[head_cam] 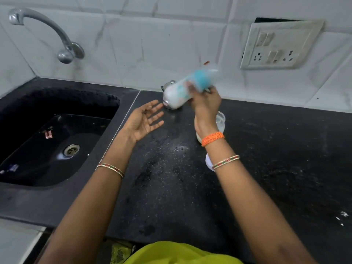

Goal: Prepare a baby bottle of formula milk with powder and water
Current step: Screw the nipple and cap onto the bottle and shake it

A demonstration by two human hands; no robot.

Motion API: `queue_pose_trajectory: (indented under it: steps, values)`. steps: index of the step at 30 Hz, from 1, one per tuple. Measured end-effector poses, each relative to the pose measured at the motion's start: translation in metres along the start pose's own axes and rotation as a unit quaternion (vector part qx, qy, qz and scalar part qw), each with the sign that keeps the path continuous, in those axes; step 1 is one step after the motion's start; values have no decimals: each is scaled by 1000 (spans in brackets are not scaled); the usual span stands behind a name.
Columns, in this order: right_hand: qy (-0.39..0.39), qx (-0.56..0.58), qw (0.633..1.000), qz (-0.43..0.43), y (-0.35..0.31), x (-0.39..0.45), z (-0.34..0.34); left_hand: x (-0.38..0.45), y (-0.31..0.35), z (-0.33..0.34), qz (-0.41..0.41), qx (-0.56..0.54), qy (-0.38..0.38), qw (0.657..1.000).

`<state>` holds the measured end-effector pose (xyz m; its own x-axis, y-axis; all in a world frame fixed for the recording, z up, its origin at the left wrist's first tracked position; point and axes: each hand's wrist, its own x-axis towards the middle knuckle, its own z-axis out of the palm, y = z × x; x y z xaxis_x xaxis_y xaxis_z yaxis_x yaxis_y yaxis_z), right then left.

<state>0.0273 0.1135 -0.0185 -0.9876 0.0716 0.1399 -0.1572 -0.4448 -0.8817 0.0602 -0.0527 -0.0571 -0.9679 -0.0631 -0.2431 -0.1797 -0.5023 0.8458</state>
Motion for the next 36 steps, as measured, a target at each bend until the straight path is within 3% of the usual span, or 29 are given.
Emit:
queue_pose_trajectory:
  steps: [2, 4, 6, 8, 10, 12, 15, 21, 23, 25, 26, 27, 28, 29, 30, 32, 33, 34, 35, 36]
  values:
    - [44, 64, 997, -20, 3, 5, -1, 1, -2, -3, 3, -17, 4, 1000]
    - [-94, -77, 992, 19, 0, 5, -9, -1, -4, -4, -27, 0, -28, 999]
    - [-217, -206, 950, 88, 7, 2, -20, -3, -3, -2, -96, 46, -100, 989]
    - [-253, -212, 938, 104, 12, -1, -22, -7, -3, 4, -154, 96, -165, 969]
    - [-270, -223, 932, 93, 11, -3, -15, -10, -7, 9, -152, 91, -174, 969]
    - [-293, -317, 900, 55, 10, 0, -8, -9, -13, 10, -104, 37, -150, 983]
    - [-283, -431, 854, -75, 10, 1, -4, -7, -14, 7, -35, -55, -155, 986]
    - [-230, -428, 836, -255, -1, -7, 10, -8, -5, 22, 3, -73, -187, 980]
    - [-240, -439, 823, -271, -6, -4, 11, -7, -4, 22, 0, -54, -198, 979]
    - [-213, -411, 852, -245, -15, -2, 11, -5, -7, 20, -4, -39, -201, 979]
    - [-156, -344, 899, -224, -18, 1, 10, -3, -7, 19, -3, -38, -186, 982]
    - [-64, -224, 954, -189, -23, 2, 13, -1, -6, 18, 0, -39, -158, 987]
    - [46, -68, 986, -143, -27, 2, 14, 2, -5, 14, 0, -46, -123, 991]
    - [116, 50, 987, -100, -26, 4, 13, 4, -4, 10, 2, -61, -92, 994]
    - [134, 96, 984, -66, -23, 4, 8, 5, -3, 7, 2, -73, -70, 995]
    - [3, -15, 1000, 2, -17, 0, -1, 4, -2, 5, -5, -74, -55, 996]
    - [-100, -98, 989, 46, -15, -3, -6, 4, -1, 6, -13, -73, -50, 996]
    - [-150, -136, 977, 69, -12, -4, -10, 5, -1, 6, -16, -67, -41, 997]
    - [-137, -105, 982, 80, -11, -2, -11, 6, 0, 5, -13, -58, -34, 998]
    - [-67, -27, 995, 75, -13, -1, -8, 7, 1, 2, -7, -52, -26, 998]
